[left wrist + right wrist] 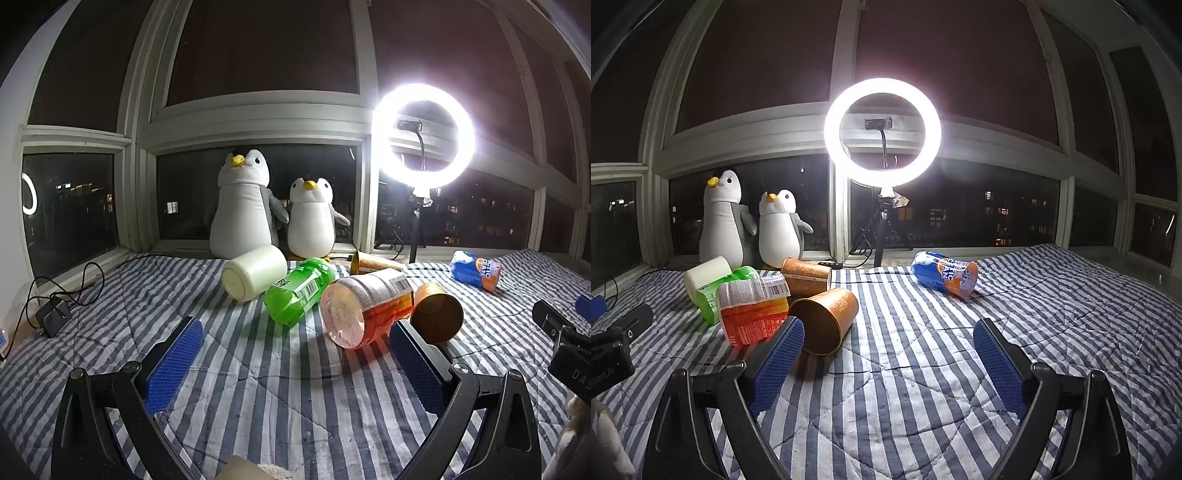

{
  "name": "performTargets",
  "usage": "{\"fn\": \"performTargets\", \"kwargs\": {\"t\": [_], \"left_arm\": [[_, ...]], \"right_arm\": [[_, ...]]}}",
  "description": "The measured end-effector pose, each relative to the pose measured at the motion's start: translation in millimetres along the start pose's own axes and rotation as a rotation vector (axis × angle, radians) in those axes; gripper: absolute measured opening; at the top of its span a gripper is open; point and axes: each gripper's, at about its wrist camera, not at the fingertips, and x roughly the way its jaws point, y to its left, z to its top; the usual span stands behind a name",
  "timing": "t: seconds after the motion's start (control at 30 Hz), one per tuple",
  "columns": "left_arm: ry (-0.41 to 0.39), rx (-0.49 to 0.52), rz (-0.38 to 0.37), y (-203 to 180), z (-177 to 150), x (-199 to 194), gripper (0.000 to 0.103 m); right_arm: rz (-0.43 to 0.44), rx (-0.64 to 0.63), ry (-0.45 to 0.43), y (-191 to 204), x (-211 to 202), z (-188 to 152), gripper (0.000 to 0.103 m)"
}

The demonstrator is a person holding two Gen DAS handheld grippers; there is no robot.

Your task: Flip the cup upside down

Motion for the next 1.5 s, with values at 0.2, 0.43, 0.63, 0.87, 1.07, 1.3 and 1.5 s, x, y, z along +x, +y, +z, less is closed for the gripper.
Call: {"fn": "performTargets", "kwargs": {"t": [0.2, 0.43, 0.63, 0.87, 1.07, 1.3, 1.5], "left_arm": [[0.004, 0.000, 0.000, 1.1, 0.2, -0.6, 0.103], [-0.001, -0.005, -0.001, 2.8, -0.2, -4.2, 0.102], [0.001, -0.004, 0.000, 4.5, -0.4, -1.4, 0.103], [0.003, -0.004, 0.000, 3.9, -0.3, -1.0, 0.103], [0.002, -0.004, 0.002, 3.7, 0.7, -2.2, 0.102], [0.001, -0.005, 0.002, 3.9, 0.7, -2.2, 0.103], [0.000, -0.005, 0.002, 4.5, 1.2, -3.0, 0.103]], "right_arm": [[0.001, 0.001, 0.004, -2.4, -2.8, -1.2, 0.091], [0.001, 0.000, 0.009, -1.7, -1.3, 1.3, 0.091], [0.001, 0.000, 0.013, -0.7, 0.9, 0.4, 0.091], [0.001, 0.000, 0.013, -0.5, 1.0, -0.2, 0.091], [0.002, 0.000, 0.013, -0.5, 1.0, -0.4, 0.091], [0.002, 0.000, 0.013, -0.5, 1.3, -0.4, 0.091], [0.002, 0.000, 0.014, -0.4, 0.5, -0.3, 0.091]]}}
